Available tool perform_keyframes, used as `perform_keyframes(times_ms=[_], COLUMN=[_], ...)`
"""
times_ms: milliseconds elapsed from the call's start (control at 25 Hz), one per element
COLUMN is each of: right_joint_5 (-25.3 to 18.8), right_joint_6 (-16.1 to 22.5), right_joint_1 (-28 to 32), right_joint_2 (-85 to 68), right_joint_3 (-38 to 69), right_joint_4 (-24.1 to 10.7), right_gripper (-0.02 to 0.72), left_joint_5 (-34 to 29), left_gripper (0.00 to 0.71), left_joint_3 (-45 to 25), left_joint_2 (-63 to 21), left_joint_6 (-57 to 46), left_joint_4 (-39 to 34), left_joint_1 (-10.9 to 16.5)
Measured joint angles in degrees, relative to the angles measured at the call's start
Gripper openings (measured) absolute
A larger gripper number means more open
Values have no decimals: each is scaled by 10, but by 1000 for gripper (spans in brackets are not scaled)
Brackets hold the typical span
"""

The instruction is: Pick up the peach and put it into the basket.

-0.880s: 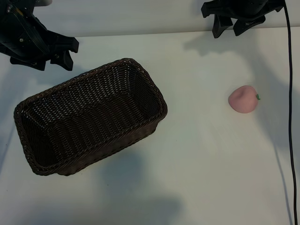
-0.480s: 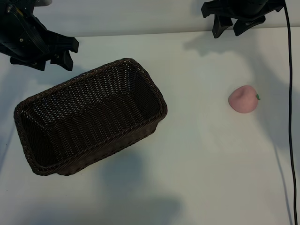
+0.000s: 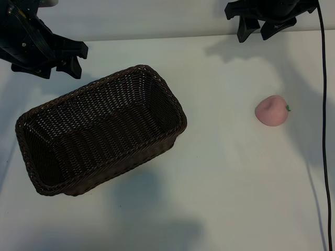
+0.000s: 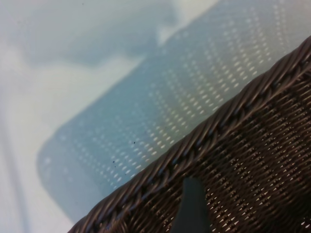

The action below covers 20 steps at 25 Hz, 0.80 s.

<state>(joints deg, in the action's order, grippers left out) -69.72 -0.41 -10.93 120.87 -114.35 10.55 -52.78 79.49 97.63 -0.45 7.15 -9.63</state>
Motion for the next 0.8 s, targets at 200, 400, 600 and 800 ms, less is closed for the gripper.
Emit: perform_keyframes(times_ms=[200,400,600,800], right_joint_5=[0,0,0,0], right_joint_6=[0,-2,-2,-2], right_joint_1=[0,0,0,0], right_joint_2=[0,0,0,0], right_joint_3=[0,0,0,0], right_joint_4=[0,0,0,0], right_gripper=[505,505,505,505], left_joint_5=[0,-25,-19,27], left_gripper=[592,592,592,592], left_joint_3=[0,0,-83,-222], left_joint_2=[0,-1,-49,-142], left_joint_6=[0,-20,-73,-166], left_joint_4=[0,-3,-24,-56], left_joint_1=[0,0,0,0])
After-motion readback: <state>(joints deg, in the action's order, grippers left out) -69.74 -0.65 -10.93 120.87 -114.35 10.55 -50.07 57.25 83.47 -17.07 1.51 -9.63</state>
